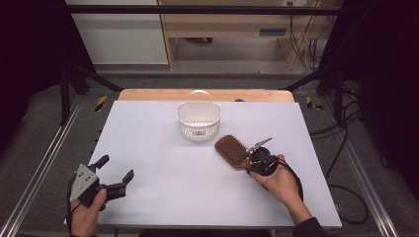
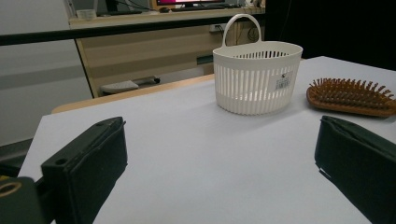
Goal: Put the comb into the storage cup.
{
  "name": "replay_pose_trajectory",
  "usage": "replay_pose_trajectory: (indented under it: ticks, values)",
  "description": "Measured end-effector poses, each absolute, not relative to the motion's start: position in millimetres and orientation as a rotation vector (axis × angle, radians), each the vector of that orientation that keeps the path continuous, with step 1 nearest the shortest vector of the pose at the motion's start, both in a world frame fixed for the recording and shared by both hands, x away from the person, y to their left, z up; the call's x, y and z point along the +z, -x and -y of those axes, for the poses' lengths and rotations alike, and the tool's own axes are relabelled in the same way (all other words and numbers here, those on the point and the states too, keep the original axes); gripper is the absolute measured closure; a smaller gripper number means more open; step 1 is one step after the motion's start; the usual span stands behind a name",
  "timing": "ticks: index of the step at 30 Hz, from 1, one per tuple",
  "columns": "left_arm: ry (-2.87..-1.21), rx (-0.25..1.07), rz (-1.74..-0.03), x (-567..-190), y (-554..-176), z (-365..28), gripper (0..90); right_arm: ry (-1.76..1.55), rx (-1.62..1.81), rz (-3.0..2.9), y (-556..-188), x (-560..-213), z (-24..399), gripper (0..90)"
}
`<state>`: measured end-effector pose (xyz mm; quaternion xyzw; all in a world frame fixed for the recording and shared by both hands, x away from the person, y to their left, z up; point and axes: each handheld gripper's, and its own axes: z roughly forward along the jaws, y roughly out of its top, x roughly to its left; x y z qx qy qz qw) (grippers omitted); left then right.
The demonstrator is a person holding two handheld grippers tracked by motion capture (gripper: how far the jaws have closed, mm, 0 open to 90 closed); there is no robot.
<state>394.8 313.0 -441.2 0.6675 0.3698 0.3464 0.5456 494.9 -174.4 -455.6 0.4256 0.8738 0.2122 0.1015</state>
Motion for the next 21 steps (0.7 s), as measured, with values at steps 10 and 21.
replay_pose_trajectory:
  ticks: [10,21]
  values:
    - [-1.608,0.737,-0.841,-436,-391,-302,2.9,-1.191,0.837,-2.476,-475,-446,189,72.7]
    - [-1.628,0.649,-0.752,-409,-397,-246,3.7,-1.033,1.150,-2.359,-459,-420,172,72.7]
